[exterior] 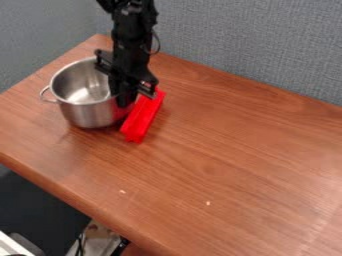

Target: Move the red object from the metal pot to the table

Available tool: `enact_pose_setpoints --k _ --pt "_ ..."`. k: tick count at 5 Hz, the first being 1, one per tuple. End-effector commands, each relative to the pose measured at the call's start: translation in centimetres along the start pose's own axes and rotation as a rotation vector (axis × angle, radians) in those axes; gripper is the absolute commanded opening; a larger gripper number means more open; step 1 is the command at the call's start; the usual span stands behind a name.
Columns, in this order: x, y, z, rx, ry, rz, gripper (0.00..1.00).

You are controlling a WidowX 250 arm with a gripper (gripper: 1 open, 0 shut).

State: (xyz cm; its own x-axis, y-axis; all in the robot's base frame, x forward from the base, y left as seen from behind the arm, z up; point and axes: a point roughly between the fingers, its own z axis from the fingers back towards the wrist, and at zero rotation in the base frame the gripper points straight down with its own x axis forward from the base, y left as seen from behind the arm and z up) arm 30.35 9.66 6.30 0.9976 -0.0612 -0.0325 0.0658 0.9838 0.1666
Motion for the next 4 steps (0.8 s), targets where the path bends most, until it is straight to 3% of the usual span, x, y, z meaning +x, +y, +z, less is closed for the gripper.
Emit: enact_pose_setpoints --k 1,2,4 --pt "1.4 -0.6 5.1 0.063 -0.111 -0.027 0.0" --pt "3.1 -3.1 7.4 0.095 -0.147 -0.094 0.0" --pt "4.0 -7.0 7.8 0.086 -0.17 -0.16 0.0"
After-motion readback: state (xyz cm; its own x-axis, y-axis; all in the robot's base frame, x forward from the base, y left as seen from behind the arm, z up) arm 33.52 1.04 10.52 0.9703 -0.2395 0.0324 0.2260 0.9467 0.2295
